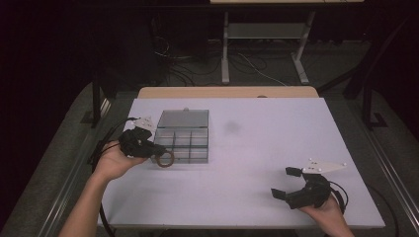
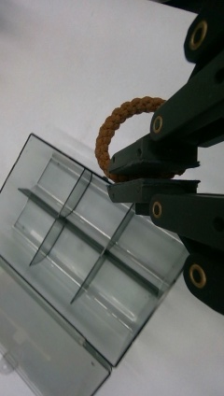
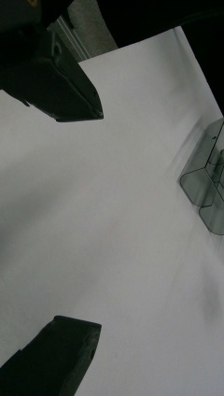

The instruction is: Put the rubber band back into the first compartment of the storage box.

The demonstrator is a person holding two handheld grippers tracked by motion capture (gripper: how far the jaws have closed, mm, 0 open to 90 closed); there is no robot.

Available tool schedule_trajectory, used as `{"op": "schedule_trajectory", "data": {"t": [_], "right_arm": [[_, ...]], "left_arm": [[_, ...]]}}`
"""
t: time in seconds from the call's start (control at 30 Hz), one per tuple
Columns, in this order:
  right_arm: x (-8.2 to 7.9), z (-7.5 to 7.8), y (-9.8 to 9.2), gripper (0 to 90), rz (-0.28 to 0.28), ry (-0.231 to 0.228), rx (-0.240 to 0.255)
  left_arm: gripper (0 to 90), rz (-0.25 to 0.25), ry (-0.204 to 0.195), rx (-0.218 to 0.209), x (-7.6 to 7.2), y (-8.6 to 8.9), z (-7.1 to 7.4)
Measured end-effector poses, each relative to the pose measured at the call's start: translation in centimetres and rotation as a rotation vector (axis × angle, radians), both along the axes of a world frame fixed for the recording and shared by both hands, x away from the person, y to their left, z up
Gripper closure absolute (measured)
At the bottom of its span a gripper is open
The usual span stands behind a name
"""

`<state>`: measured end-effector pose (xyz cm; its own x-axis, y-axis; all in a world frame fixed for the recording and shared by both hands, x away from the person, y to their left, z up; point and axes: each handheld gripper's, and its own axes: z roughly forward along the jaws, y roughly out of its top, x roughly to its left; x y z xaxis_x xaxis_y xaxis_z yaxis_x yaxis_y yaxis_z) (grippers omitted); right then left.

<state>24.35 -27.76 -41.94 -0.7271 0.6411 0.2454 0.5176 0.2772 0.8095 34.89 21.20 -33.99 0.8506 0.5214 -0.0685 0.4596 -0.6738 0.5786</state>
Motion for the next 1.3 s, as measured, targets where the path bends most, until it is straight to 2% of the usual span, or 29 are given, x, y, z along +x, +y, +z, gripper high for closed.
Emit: {"op": "schedule_trajectory", "data": {"t": [0.5,0.6,0.83,1.03,1.3], "right_arm": [[-0.1,0.0,0.1,0.6,0.003,0.004,-0.006],[-0.1,0.0,0.1,0.6,0.003,0.005,-0.006],[-0.1,-0.1,0.1,0.6,0.004,0.003,-0.009],[-0.1,-0.1,0.1,0.6,0.004,0.004,-0.009],[-0.1,-0.1,0.0,0.6,-0.002,0.004,-0.008]], "left_arm": [[83.2,0.096,0.009,-0.031,1.7,1.7,-0.5],[83.2,0.104,0.01,-0.026,2.0,1.8,-0.7],[83.2,0.125,0.011,-0.043,2.6,2.0,-1.0],[83.2,0.147,0.006,-0.028,3.0,2.1,-1.3],[83.2,0.175,-0.001,-0.031,3.7,2.5,-1.8]]}}
